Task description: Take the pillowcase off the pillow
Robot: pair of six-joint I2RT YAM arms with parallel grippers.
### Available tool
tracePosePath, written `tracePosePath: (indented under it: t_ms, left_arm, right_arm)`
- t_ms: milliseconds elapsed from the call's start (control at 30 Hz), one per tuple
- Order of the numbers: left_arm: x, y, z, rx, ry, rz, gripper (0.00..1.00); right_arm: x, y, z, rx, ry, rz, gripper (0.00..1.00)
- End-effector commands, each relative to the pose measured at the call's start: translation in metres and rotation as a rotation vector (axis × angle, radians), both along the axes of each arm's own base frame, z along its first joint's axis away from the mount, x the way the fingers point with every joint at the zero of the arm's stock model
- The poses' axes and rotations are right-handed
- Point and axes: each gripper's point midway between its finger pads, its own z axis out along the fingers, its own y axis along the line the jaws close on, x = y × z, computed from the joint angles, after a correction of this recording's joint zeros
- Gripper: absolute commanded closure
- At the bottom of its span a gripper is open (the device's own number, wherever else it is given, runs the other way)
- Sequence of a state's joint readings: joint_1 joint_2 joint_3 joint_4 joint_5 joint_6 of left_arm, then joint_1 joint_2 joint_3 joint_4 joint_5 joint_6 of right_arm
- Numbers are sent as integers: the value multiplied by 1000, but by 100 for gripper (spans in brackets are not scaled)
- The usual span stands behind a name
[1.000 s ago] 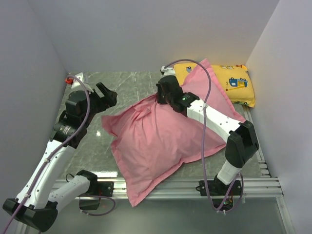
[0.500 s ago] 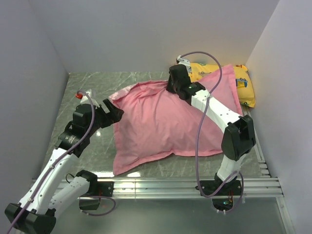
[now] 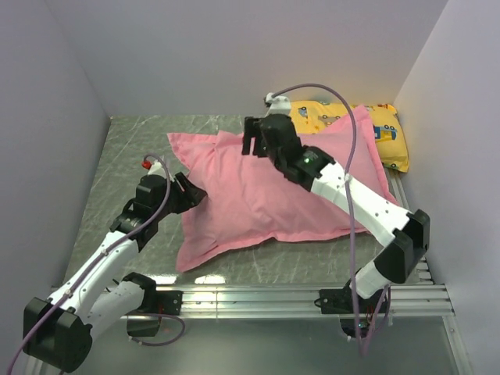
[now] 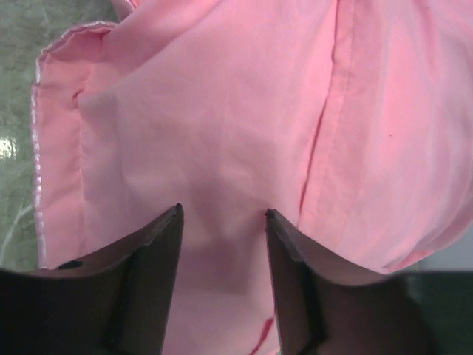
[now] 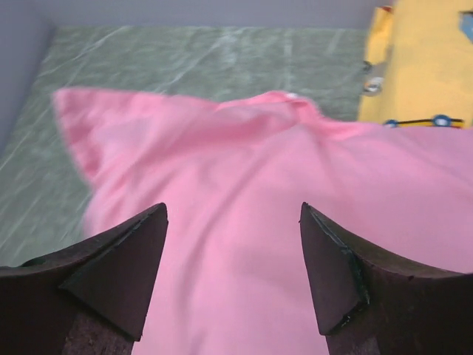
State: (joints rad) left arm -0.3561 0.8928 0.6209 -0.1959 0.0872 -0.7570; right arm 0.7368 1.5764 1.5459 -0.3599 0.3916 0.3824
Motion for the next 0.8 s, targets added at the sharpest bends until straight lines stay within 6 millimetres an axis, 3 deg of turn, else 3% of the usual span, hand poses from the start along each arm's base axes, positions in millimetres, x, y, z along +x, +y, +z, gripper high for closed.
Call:
tracePosePath:
  t_ms: [0, 67, 100, 167, 200, 367, 433, 500, 533, 600, 633, 667, 700, 767]
  left_arm:
    - [10, -9, 14, -52, -69, -17, 48]
    - [11, -9, 7, -47, -56, -14, 57]
    - [12, -9, 5, -48, -54, -10, 64]
    - [12, -10, -2, -48, -42, -12, 69]
    - [13, -11, -1, -56, -46, -11, 73]
    - [13, -8, -11, -41, -28, 7, 94]
    - [13, -6, -12, -32, -27, 15, 100]
    - [14, -4, -12, -26, -29, 22, 100]
    - [14, -3, -12, -22, -29, 27, 100]
    - [16, -1, -13, -12, -27, 40, 100]
    - [18, 1, -15, -3, -19, 53, 100]
    - [19, 3, -16, 7, -16, 58, 100]
    - [20, 3, -15, 11, -16, 62, 100]
    - [22, 6, -16, 29, -14, 75, 100]
  right_arm:
    - [-45, 26, 13, -55, -48, 84, 20]
    - [-63, 47, 3, -91, -25, 136, 20]
    - [-65, 56, -11, -114, 2, 154, 20]
    - [-70, 70, -20, -137, 25, 186, 20]
    - [-73, 82, -39, -179, 50, 207, 20]
    - [-78, 103, -71, -304, 109, 225, 20]
    - [-75, 97, -83, -347, 123, 191, 28]
    - [-75, 88, -78, -349, 105, 162, 39]
    - [-75, 78, -84, -370, 106, 136, 58]
    - [-78, 63, -70, -344, 84, 96, 72]
    - [-80, 54, -75, -357, 86, 78, 78]
    - [-82, 48, -73, -348, 83, 69, 79]
    - [-86, 41, -60, -306, 65, 59, 80]
    - [-89, 26, -68, -297, 74, 44, 82]
